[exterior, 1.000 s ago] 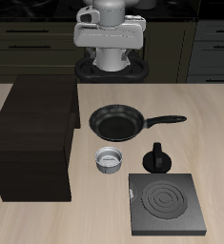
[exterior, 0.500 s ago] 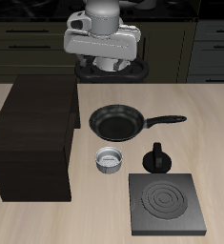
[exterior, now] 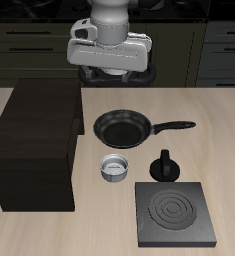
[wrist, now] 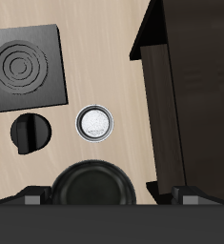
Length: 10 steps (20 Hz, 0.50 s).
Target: Place the ramekin on the bottom layer of the wooden shelf
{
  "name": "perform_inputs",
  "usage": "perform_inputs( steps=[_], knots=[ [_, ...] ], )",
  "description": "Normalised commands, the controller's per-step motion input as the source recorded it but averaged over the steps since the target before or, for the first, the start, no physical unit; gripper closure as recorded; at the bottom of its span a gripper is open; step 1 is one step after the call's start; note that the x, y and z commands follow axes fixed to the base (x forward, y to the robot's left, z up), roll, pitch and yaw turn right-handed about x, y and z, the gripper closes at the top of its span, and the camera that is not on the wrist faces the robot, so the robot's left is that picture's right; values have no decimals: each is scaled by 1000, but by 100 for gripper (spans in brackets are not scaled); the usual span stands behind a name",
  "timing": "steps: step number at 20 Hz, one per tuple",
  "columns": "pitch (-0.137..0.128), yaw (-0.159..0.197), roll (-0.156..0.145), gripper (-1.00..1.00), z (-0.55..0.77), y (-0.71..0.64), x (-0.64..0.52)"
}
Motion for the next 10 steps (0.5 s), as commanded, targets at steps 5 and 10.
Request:
perform_inputs(
  steps=[5,10],
  knots=[
    [16,-1,10,-100,-63,120,234],
    [1,15,19,-100,-68,156,208]
  ],
)
